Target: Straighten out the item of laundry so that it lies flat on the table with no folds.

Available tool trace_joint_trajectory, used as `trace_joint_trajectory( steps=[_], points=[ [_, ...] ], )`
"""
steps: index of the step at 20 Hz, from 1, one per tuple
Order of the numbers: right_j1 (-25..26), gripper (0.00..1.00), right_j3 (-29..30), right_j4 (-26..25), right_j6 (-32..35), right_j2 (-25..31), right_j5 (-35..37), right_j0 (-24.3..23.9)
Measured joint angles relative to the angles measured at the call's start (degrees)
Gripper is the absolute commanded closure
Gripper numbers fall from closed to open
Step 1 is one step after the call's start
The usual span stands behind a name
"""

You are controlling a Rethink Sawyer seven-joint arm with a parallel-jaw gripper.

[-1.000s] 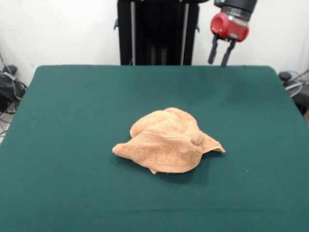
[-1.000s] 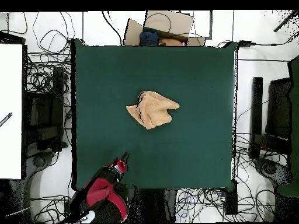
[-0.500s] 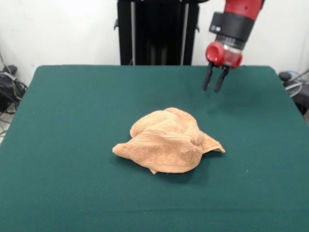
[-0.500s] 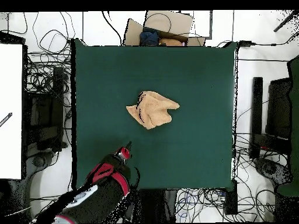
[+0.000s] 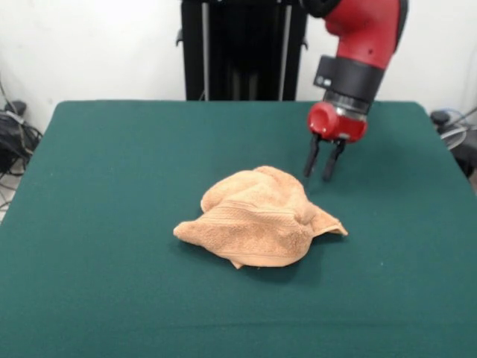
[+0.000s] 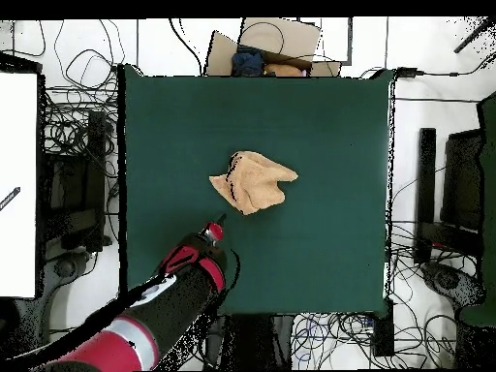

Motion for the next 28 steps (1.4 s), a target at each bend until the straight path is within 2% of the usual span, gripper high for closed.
trace_joint_trajectory(
  steps=[6,18,28],
  points=[
    [0.7,0.00,-4.5,-3.4,0.0,0.2,2.4,-1.9],
    [-0.5,0.00,-11.3,-11.9,0.0,2.8,15.5,-3.2],
    [0.3,0.00,-14.3,-14.1,0.0,2.5,19.2,-2.7]
  ],
)
